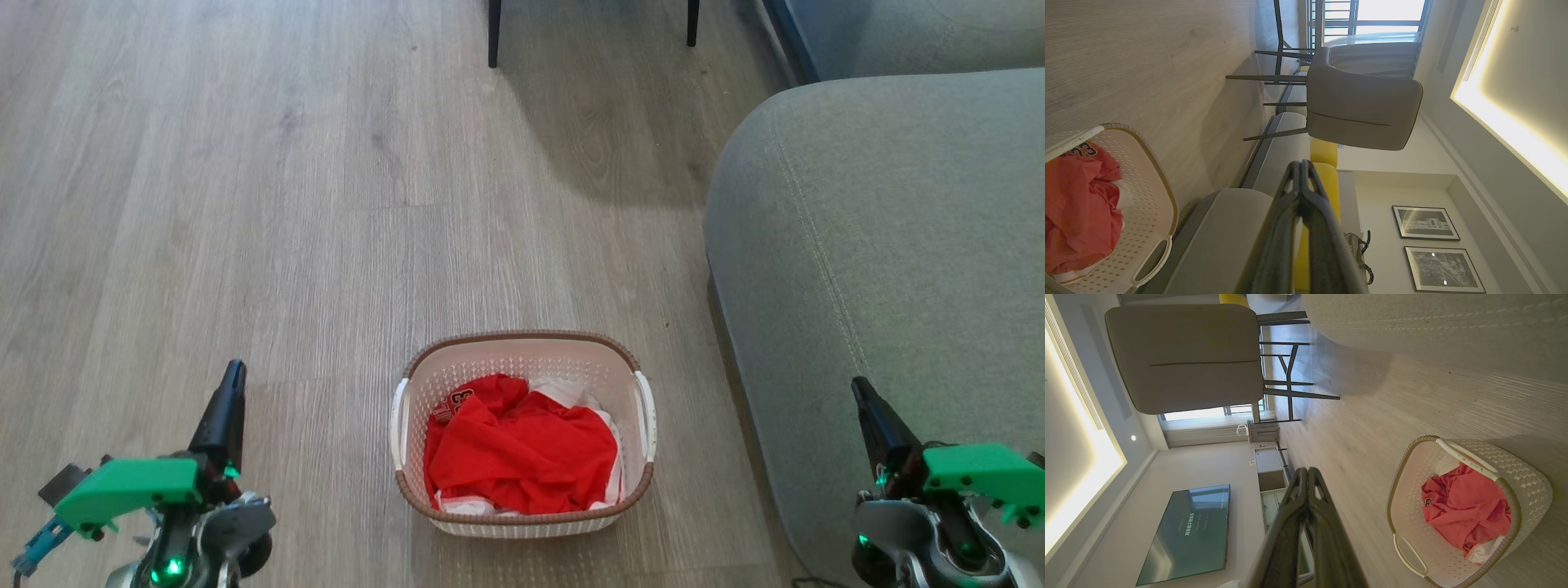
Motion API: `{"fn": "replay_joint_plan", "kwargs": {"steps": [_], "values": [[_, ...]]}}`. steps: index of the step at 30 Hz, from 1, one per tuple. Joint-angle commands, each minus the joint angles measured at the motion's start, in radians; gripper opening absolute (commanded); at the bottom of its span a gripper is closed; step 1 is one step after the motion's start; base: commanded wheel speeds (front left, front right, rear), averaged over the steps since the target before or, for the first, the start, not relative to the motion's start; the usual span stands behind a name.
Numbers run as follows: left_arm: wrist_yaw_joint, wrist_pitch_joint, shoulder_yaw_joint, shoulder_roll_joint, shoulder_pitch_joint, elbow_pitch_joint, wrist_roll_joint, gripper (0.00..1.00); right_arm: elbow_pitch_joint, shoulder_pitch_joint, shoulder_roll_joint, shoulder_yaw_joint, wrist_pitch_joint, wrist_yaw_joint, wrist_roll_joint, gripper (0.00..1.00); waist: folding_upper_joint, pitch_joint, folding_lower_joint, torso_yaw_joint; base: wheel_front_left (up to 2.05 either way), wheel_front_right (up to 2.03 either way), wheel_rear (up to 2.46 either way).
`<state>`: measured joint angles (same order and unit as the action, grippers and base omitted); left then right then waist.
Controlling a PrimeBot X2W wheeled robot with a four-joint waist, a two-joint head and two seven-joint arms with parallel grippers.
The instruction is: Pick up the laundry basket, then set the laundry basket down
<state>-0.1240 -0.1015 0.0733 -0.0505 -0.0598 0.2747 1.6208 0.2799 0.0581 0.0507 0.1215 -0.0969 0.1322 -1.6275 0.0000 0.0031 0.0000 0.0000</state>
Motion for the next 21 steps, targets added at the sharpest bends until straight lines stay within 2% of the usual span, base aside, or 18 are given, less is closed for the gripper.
{"fn": "replay_joint_plan", "kwargs": {"steps": [1, 21], "values": [[-0.007, -0.006, 0.034, -0.005, -0.048, -0.030, -0.007, 0.00, -0.036, 0.049, 0.007, -0.018, -0.008, -0.002, 0.010, 0.00, 0.0000, 0.000, 0.0000, 0.000, 0.00, 0.00, 0.00], [-0.007, -0.008, 0.036, -0.004, -0.048, -0.030, -0.008, 0.00, -0.035, 0.049, 0.005, -0.015, -0.010, -0.002, 0.013, 0.00, 0.0000, 0.000, 0.0000, 0.000, 0.00, 0.00, 0.00]]}}
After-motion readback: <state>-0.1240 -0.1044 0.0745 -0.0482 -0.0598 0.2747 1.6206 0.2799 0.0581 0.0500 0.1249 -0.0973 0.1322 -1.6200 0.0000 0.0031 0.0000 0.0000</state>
